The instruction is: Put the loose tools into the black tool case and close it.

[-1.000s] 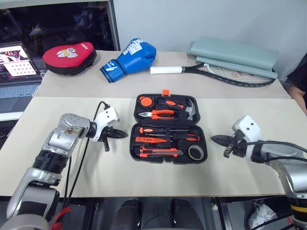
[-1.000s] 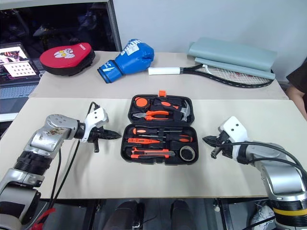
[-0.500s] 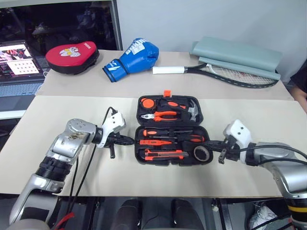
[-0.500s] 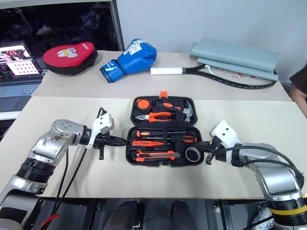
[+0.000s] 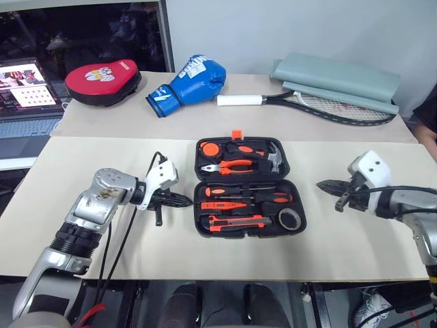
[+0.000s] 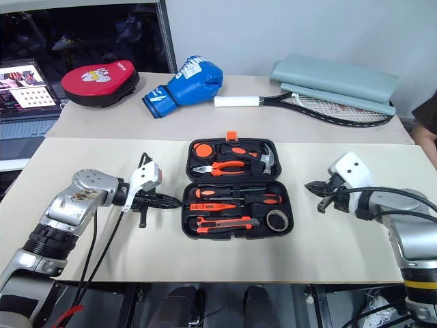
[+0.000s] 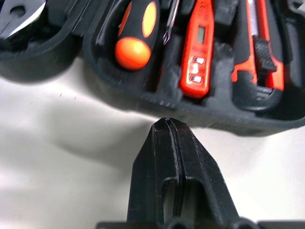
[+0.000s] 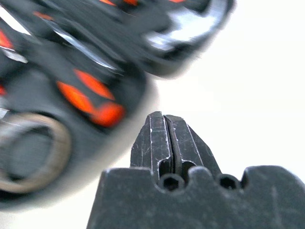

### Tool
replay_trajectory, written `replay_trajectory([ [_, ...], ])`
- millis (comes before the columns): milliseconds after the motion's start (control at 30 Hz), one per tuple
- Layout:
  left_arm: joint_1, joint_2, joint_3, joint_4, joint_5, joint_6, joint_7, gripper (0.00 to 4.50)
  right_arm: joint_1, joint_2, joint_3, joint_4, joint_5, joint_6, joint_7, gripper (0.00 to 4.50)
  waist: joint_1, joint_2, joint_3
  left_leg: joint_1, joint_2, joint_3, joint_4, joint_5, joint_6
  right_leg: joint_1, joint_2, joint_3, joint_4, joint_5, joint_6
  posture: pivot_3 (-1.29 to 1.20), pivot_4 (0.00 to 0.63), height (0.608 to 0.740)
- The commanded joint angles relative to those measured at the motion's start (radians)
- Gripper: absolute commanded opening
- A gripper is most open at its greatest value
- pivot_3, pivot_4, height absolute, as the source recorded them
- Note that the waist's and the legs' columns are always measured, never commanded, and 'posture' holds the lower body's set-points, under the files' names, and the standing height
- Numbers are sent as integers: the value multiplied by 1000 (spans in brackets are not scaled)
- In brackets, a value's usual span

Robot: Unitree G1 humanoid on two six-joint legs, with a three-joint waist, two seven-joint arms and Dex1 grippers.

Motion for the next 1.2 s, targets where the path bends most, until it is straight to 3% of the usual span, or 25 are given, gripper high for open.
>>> replay_trajectory([
  [33,-28,-14,6,-10,-6,-22,2,0,-4,32,39,-2,-14,-38,-3,42,-2,0,0,0,0,0,0,0,0,0,0,0,0,0,0,0,150,737],
  [400,-7,-27,3,-77,-47,16,-41,0,-32,74,96,-86,3,-20,27,42,-4,0,0,-1,0,0,0,0,0,-1,0,0,0,0,0,0,150,737],
  [800,125,78,-8,-260,-79,56,-112,0,161,10,67,-301,69,15,105,42,-7,0,0,0,0,0,-5,0,0,-1,0,0,-2,0,0,0,150,737],
  [1200,213,139,17,-299,-76,72,-80,0,343,-10,-2,-447,94,36,78,42,-9,0,0,3,1,0,-6,0,0,0,0,0,-2,-1,-1,0,150,737],
])
